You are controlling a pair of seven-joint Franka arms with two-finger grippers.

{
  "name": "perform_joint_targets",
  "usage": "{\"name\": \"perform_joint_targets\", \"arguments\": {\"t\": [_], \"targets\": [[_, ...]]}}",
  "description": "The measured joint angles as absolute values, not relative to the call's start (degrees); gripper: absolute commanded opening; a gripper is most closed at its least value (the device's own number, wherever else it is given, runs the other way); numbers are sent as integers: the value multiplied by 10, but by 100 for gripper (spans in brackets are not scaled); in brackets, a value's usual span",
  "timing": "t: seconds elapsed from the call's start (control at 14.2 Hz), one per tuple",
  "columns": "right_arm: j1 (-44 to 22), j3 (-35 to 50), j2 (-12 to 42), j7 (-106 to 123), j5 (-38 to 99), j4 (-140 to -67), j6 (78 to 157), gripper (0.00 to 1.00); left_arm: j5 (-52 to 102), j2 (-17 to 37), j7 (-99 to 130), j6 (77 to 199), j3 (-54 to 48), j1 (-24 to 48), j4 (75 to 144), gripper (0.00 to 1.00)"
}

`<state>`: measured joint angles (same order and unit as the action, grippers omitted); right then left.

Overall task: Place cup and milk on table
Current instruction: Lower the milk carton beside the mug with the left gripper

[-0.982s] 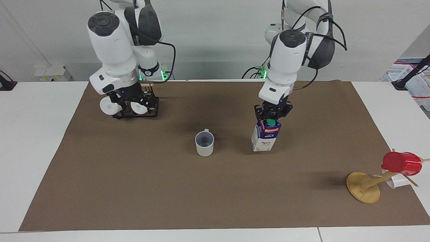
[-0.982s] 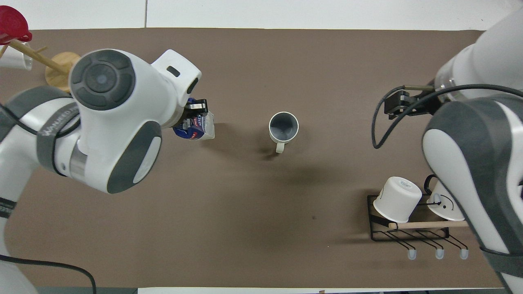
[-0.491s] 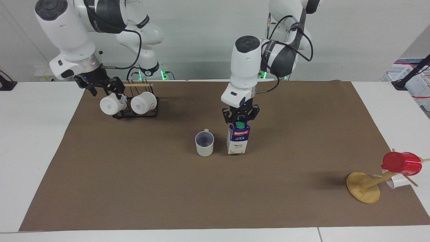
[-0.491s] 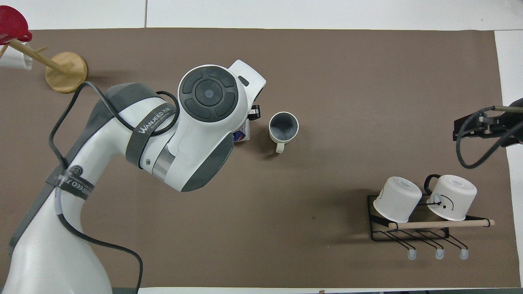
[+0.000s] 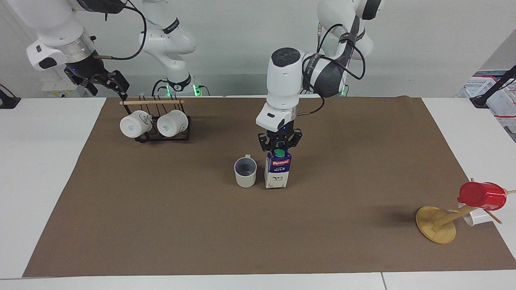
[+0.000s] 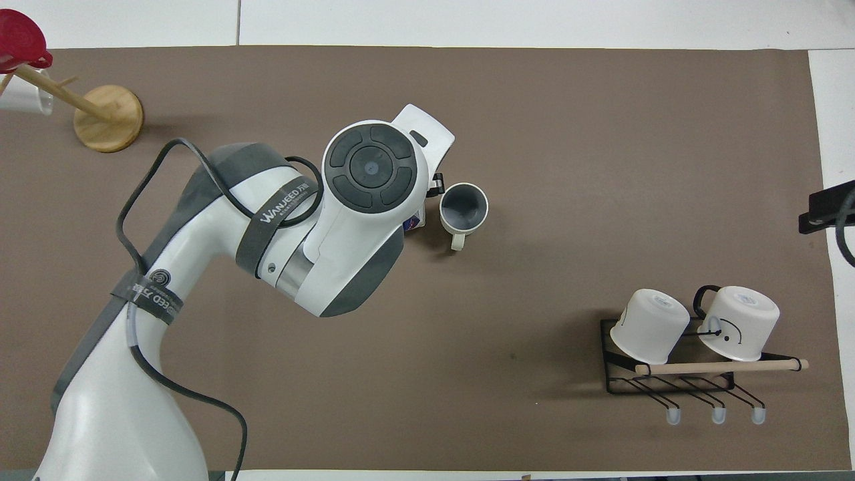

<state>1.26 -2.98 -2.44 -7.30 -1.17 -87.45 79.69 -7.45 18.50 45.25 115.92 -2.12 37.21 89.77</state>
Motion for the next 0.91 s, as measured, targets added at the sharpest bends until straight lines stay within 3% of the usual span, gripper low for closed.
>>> {"name": "perform_joint_targets", "arguments": {"t": [0.7, 0.77, 0.91], "targets": [[11, -22, 1, -9, -12, -854, 798, 100, -75, 192, 461, 1159, -21, 375, 903, 0], [11, -22, 1, -4, -12, -854, 800, 100, -75, 193, 461, 1159, -21, 375, 904, 6], [5, -22, 1, -1, -12, -853, 807, 100, -75, 193, 462, 1160, -21, 375, 904, 62]]}}
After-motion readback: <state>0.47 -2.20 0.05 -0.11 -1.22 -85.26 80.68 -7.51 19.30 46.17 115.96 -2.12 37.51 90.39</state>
